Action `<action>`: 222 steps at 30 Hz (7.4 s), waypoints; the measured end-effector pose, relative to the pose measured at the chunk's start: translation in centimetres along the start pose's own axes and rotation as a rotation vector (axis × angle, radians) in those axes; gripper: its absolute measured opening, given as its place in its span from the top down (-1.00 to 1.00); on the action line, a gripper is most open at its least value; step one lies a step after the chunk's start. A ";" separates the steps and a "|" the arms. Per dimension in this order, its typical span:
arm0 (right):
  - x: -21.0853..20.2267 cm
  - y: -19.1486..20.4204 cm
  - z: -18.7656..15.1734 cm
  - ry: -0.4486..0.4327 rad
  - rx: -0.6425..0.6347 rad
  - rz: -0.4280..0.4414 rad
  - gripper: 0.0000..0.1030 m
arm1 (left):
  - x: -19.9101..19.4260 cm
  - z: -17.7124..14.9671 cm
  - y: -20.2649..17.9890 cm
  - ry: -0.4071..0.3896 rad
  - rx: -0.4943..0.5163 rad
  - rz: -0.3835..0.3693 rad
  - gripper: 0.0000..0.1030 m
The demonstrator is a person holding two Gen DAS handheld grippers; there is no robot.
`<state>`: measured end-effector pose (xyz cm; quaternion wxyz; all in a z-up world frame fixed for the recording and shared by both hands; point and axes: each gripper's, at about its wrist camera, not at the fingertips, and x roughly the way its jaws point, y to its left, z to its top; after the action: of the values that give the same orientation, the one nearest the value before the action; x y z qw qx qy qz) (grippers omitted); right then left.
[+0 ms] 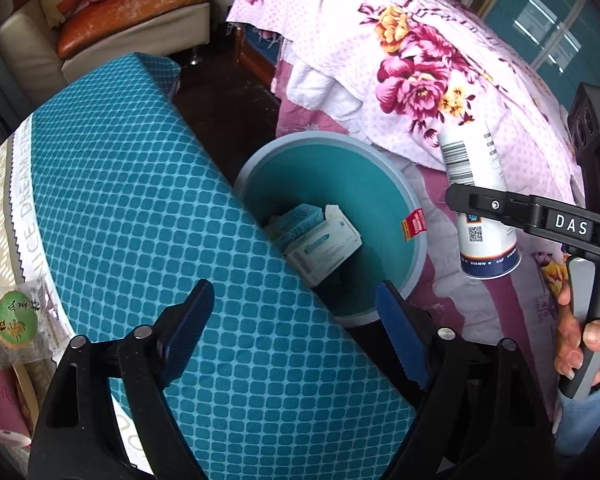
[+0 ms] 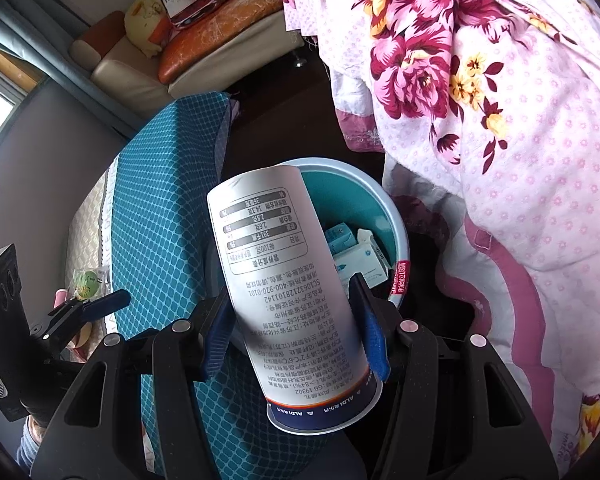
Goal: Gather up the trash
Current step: 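Open the left tool over the bin while the right tool drops the tube, then move both open tools back to the pink cup and snack packet, then grasp the pink-and-white snack packet with the left tool while the right tool grasps the pink cup, then carry the snack packet and pink cup over the teal bin, then open the left tool over the bin while the right tool releases the pink cup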
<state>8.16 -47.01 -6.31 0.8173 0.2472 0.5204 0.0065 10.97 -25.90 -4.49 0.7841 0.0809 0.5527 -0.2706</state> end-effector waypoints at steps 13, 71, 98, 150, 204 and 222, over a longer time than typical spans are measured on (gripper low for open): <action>1.7 1.4 0.0 0.057 0.003 -0.016 -0.40 | -2.0 -1.7 3.9 -0.026 -0.084 -0.015 -0.77; 8.1 35.8 -5.9 0.344 -0.466 0.065 0.05 | -14.4 -18.8 33.2 -0.241 -0.705 0.103 -0.77; 17.2 43.9 -10.8 0.497 -0.582 0.041 -0.18 | -13.1 -25.1 32.2 -0.136 -0.612 0.157 -0.77; 2.3 18.0 -7.0 0.212 -0.218 0.205 -0.18 | -13.8 -16.7 17.3 -0.142 -0.337 0.115 0.17; 0.2 -3.0 -0.1 0.045 0.172 0.116 -0.19 | 0.8 1.2 -0.2 -0.004 -0.020 0.039 -0.54; 1.5 -0.9 -0.9 0.105 0.147 0.068 -0.38 | -2.5 -0.9 3.2 -0.058 -0.102 0.006 -0.75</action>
<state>7.83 -47.02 -8.30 0.7679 0.3233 0.5530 0.0093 11.22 -22.00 -3.09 0.8036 0.0346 0.5426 -0.2421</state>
